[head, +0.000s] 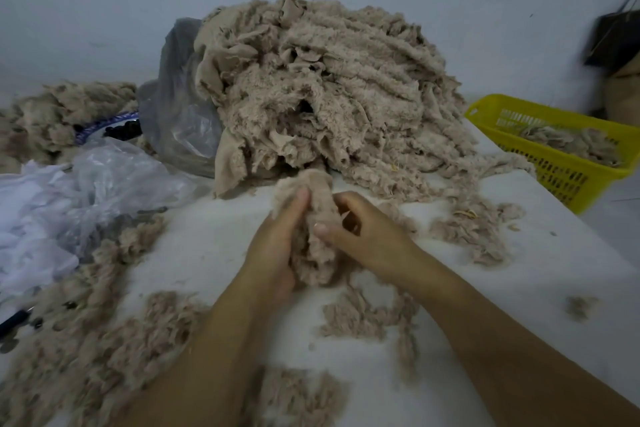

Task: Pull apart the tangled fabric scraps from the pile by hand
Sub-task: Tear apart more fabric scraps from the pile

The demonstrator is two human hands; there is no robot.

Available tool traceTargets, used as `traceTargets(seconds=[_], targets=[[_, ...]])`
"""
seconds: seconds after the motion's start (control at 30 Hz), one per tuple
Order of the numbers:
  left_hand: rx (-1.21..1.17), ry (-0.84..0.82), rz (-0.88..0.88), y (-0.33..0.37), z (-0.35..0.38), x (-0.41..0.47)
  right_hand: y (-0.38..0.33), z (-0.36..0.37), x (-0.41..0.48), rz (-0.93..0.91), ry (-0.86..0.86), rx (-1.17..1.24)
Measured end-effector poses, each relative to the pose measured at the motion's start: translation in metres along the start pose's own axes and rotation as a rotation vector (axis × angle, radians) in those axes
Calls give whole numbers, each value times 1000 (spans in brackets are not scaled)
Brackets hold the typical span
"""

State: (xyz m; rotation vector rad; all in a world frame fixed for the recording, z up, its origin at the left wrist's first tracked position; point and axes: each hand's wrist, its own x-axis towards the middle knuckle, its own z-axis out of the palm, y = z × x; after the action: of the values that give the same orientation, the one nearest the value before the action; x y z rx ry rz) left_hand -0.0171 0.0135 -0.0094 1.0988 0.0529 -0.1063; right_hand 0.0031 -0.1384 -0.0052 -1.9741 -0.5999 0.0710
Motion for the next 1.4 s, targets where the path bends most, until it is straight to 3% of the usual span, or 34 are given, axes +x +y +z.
traceTargets(seconds=[0.13,0.2,0.27,0.33,0.37,0.4,0.47,0.53,0.6,0.67,0.73,0.8,0.87,0.93,1.03,1.13,1.2,1.3,1.4], targets=[[208,-100,90,-12,6,2,9,0,-5,19,-10,-74],[247,-123,143,-10,2,5,6,-9,-4,103,158,69],[268,-52,173,-5,-4,6,4,-30,0,106,472,497],[230,-20,172,-2,-7,6,4,-58,2,-42,664,1000],[220,-17,163,-2,-6,6,10,-67,3,-31,768,1089],[221,-9,154,-2,-4,5,14,-70,1,47,836,1016],[251,7,145,-4,0,5,28,-66,2,259,878,549],[286,14,147,-6,1,5,38,-58,3,300,727,-11],[298,19,154,-7,-1,6,34,-44,3,250,356,-275],[301,25,153,-7,-2,6,23,-24,-3,182,4,-259],[349,25,131,-10,-3,4,8,-6,-9,161,-164,-39],[502,-2,128,-12,-5,1,7,-8,-5,118,3,-53],[641,-26,145,-12,-4,-4,15,-30,0,104,339,-232],[723,-28,160,-12,-1,-5,28,-54,2,172,519,-371],[739,-7,159,-10,6,-6,44,-61,2,319,311,-492],[735,17,155,-9,7,-7,49,-43,5,291,67,-664],[718,32,150,-10,5,-6,46,-38,7,241,52,-701],[685,43,140,-11,3,-4,31,-32,4,144,101,-535],[648,51,145,-13,5,0,17,-22,-6,119,-17,-158]])
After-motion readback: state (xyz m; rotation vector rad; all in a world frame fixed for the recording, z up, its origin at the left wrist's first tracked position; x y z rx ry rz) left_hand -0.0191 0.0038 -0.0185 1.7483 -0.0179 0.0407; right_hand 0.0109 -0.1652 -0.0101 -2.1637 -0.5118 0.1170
